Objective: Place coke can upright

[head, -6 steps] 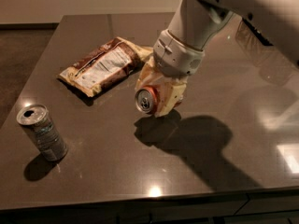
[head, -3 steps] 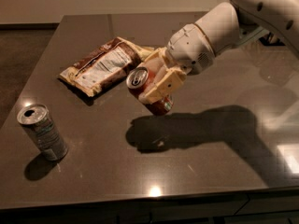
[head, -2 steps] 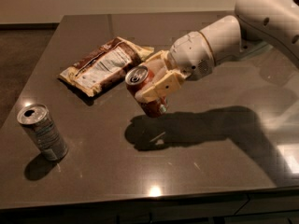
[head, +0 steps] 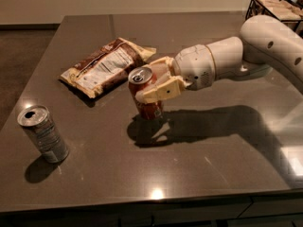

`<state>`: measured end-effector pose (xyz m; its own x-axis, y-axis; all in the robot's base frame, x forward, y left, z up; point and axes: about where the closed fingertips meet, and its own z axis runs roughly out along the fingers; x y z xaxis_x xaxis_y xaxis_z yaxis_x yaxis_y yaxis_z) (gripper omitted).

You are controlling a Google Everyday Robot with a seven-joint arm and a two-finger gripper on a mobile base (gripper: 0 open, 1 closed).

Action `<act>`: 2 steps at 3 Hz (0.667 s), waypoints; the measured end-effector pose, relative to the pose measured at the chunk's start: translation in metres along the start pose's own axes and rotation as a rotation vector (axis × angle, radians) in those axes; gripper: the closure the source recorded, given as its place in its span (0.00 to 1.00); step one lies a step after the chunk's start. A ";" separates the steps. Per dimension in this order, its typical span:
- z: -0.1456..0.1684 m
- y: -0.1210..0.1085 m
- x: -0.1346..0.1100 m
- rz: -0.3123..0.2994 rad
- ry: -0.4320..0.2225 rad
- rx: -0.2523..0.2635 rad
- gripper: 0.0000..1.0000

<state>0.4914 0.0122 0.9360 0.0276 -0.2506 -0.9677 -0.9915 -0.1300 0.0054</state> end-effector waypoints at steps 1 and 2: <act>-0.001 -0.004 0.008 0.002 -0.072 -0.010 1.00; -0.001 -0.006 0.014 0.008 -0.116 -0.019 1.00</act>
Offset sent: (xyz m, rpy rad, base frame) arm 0.0124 -0.0116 -0.0223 0.1629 0.0469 0.0136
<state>0.4983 0.0083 0.9224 0.0033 -0.1395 -0.9902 -0.9890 -0.1468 0.0174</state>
